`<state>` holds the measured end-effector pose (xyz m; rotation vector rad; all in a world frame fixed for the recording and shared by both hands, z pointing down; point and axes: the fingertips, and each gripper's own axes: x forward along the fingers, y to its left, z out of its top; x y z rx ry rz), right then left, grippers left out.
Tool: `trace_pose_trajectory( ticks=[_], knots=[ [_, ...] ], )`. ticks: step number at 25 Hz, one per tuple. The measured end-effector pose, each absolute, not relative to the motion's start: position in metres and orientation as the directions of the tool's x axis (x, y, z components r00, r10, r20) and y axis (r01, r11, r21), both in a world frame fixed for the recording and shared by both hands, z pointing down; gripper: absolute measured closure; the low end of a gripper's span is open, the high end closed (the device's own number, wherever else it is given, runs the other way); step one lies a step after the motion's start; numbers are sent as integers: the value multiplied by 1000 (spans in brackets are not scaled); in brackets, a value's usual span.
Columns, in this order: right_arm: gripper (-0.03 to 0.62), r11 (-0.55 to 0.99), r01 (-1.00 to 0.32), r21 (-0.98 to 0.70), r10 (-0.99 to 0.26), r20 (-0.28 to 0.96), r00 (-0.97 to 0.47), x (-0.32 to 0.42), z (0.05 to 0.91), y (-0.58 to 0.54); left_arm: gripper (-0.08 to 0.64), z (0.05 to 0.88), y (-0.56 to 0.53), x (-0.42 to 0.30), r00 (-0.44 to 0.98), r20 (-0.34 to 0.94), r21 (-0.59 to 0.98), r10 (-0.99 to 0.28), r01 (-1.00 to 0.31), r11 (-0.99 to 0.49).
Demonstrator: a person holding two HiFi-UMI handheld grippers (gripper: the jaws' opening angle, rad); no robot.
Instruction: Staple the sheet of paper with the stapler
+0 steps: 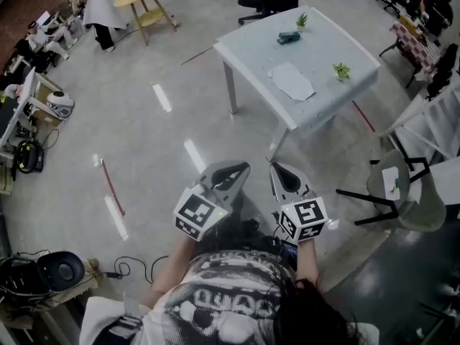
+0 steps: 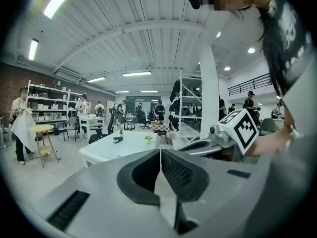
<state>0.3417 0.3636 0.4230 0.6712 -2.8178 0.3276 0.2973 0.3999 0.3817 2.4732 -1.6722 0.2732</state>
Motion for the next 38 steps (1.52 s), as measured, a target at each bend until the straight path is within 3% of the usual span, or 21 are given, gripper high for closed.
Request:
trace_pose_trajectory(
  ticks=[13,30,38],
  knots=[
    [597,869,-455,-194,-382,324,-866,271,445,282,554,393,315,231,371,250,42,-894,-927,-373],
    [583,793,-579,-190,-482,388,-786,129,452,128,554,386,155,83,506,241,57,-828,-859,-509],
    [572,737,-650,-182,-532,436,-726,108,465,98,553,390,122,49,567,225,72,-792,-821,-567]
  ],
)
